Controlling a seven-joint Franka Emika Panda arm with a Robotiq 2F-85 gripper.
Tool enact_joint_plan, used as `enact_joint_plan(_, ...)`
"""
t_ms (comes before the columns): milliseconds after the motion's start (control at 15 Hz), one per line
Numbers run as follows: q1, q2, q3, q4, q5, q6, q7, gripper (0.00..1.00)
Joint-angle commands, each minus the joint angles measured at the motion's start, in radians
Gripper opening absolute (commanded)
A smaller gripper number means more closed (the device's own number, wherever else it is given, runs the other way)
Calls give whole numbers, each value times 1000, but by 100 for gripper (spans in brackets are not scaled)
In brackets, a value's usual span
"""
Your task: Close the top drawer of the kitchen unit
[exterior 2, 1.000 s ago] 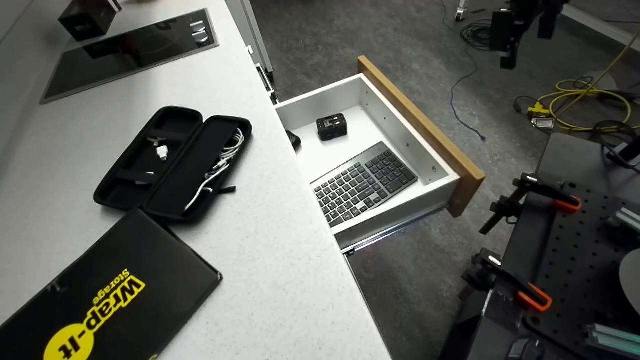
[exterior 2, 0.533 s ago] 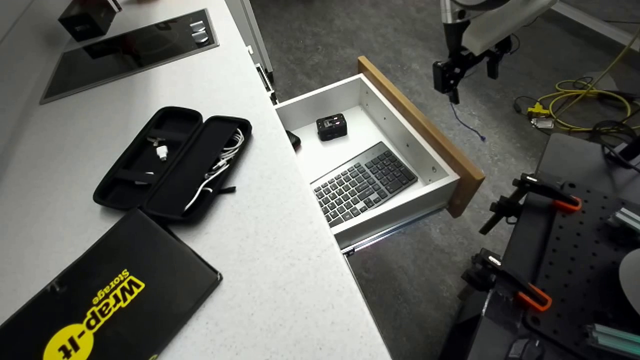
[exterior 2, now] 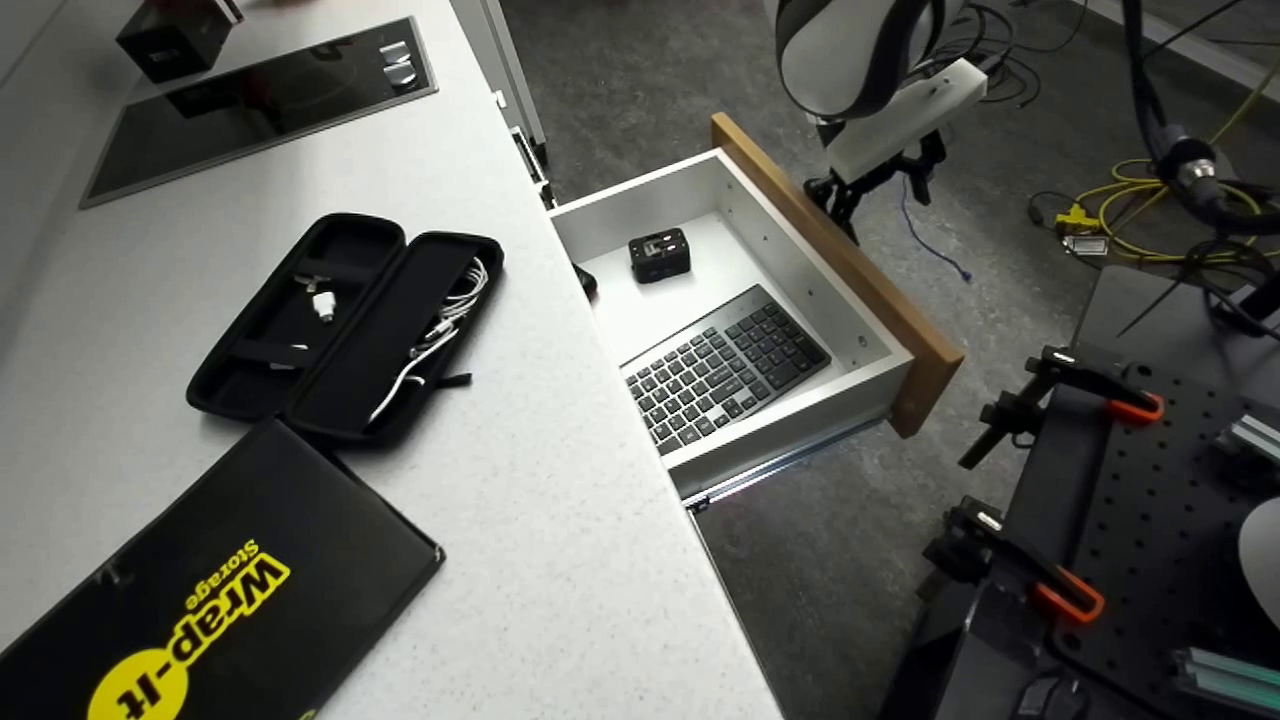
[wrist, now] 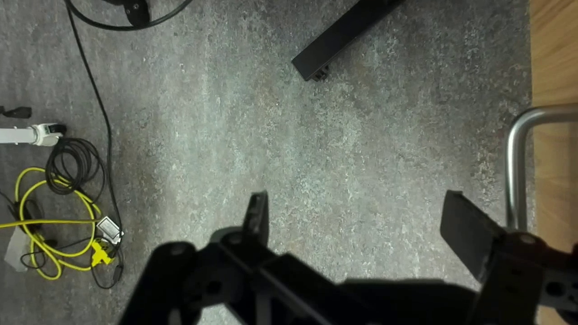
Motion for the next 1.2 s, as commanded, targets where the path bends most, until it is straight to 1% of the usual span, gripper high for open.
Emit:
enact_joint_plan(0, 42, 70, 12, 92, 91, -12, -7, 100)
enact_joint_plan(200, 55, 98, 61, 154, 177, -49, -56, 100)
enact_joint_plan(400, 94, 123, 101, 217, 219, -71, -70, 100)
enact_joint_plan(600, 125, 143, 140, 293, 260, -157, -83, 100)
enact_joint_plan(667, 130, 112, 100, 217, 226, -89, -61, 100)
enact_joint_plan(867, 154, 123, 122, 261, 245, -127, -60, 100)
enact_joint_plan(1067, 150, 126, 120, 262, 246, -127, -63, 100)
enact_joint_plan(1133, 159, 143, 97, 261, 222, -85, -32, 100)
